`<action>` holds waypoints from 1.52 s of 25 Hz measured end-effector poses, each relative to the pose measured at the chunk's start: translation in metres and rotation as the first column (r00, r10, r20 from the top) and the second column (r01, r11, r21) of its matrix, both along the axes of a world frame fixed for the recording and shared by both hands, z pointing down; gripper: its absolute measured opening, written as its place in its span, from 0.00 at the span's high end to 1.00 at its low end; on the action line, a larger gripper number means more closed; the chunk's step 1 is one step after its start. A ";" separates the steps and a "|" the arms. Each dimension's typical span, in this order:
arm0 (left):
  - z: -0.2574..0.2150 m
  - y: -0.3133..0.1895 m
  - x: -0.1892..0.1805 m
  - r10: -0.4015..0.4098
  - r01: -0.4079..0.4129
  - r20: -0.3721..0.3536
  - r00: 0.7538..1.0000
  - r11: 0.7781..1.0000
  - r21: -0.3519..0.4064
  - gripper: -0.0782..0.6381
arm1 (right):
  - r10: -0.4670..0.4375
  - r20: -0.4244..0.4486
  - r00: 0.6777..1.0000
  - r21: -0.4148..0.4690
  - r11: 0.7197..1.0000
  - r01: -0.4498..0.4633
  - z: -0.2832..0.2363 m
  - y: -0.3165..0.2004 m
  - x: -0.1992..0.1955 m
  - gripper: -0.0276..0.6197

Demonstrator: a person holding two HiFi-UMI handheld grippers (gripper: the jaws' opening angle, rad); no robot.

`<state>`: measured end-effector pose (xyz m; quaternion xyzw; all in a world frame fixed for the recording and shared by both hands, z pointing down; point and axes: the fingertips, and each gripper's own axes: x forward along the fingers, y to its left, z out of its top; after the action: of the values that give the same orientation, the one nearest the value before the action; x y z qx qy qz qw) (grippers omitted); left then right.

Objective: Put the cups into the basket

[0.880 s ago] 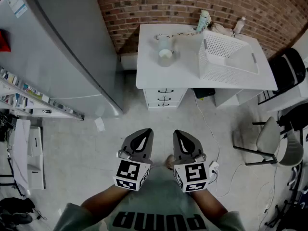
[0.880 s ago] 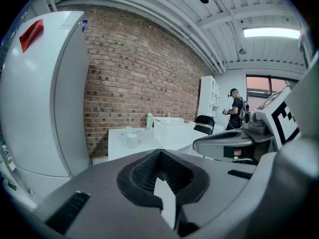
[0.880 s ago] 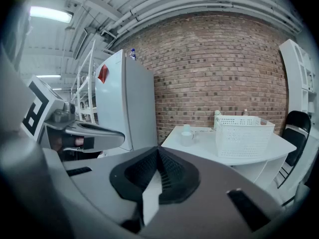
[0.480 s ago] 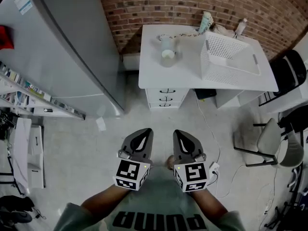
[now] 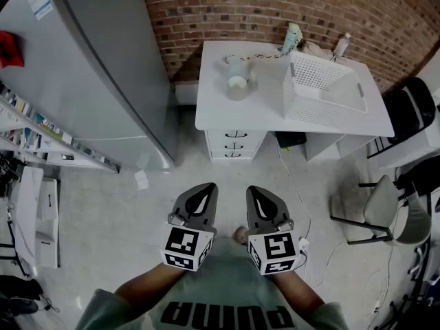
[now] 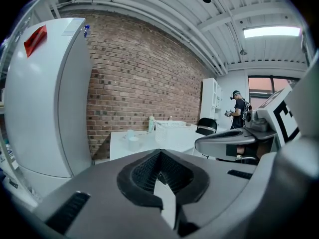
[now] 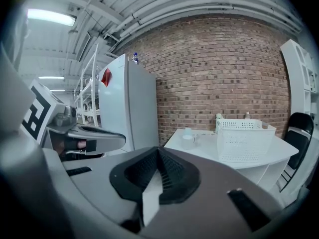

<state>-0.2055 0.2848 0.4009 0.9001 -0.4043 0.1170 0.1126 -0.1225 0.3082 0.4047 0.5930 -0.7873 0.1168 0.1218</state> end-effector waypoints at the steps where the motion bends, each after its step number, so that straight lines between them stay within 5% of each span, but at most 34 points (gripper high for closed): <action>1: -0.001 0.000 0.002 -0.006 0.006 0.000 1.000 1.000 0.001 0.89 | -0.003 -0.002 1.000 0.004 1.000 0.003 -0.001 0.000 0.003 0.95; 21: -0.002 0.015 0.064 -0.109 0.108 0.042 0.993 0.994 0.011 0.89 | -0.085 0.018 0.996 0.013 0.996 0.085 0.002 0.005 0.076 0.95; 38: 0.013 -0.067 0.075 -0.013 0.014 0.018 1.000 1.000 -0.025 0.89 | -0.007 0.005 1.000 -0.022 1.000 0.007 0.014 -0.069 0.075 0.95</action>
<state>-0.1309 0.2179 0.4143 0.8948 -0.4098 0.1295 0.1212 -0.0473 0.2387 0.4185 0.5887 -0.7882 0.1266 0.1267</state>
